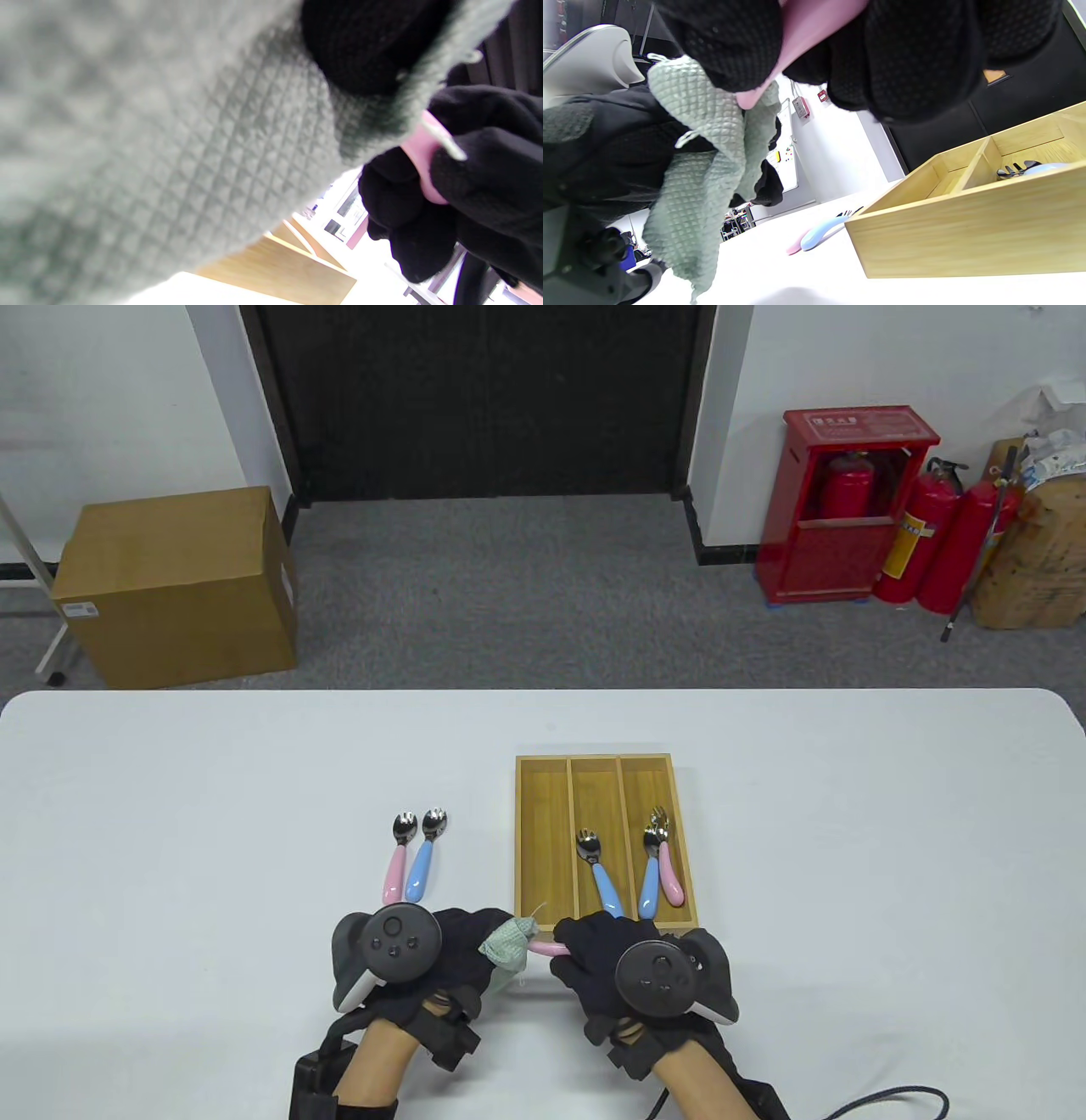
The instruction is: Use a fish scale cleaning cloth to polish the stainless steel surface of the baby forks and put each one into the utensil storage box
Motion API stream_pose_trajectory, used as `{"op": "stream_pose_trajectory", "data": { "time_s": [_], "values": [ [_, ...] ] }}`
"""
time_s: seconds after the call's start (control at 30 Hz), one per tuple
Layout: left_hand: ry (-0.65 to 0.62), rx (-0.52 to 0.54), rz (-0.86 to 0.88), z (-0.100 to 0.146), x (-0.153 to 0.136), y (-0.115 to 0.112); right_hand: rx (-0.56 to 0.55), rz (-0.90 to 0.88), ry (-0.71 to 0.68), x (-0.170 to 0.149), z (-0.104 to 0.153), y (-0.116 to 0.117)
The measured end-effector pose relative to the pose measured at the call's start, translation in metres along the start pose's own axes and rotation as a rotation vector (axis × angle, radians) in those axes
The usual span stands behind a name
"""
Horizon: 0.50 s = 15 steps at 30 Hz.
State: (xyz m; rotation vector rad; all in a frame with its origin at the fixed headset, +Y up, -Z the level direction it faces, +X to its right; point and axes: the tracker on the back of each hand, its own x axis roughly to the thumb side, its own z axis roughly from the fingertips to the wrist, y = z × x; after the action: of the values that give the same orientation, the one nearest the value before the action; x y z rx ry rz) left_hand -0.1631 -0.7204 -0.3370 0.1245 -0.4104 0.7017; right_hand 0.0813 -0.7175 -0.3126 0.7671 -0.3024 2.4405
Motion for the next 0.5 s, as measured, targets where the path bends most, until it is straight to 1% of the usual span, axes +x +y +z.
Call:
{"op": "stream_pose_trajectory", "data": {
  "time_s": [0.23,0.5],
  "values": [
    [0.074,0.069,-0.033,0.001,-0.007,0.005,0.002,0.000,0.015,0.001,-0.001,0.000],
    [0.113,0.095,-0.085,0.003,-0.011,0.008,0.024,-0.007,0.021,0.001,-0.002,0.004]
  ]
}}
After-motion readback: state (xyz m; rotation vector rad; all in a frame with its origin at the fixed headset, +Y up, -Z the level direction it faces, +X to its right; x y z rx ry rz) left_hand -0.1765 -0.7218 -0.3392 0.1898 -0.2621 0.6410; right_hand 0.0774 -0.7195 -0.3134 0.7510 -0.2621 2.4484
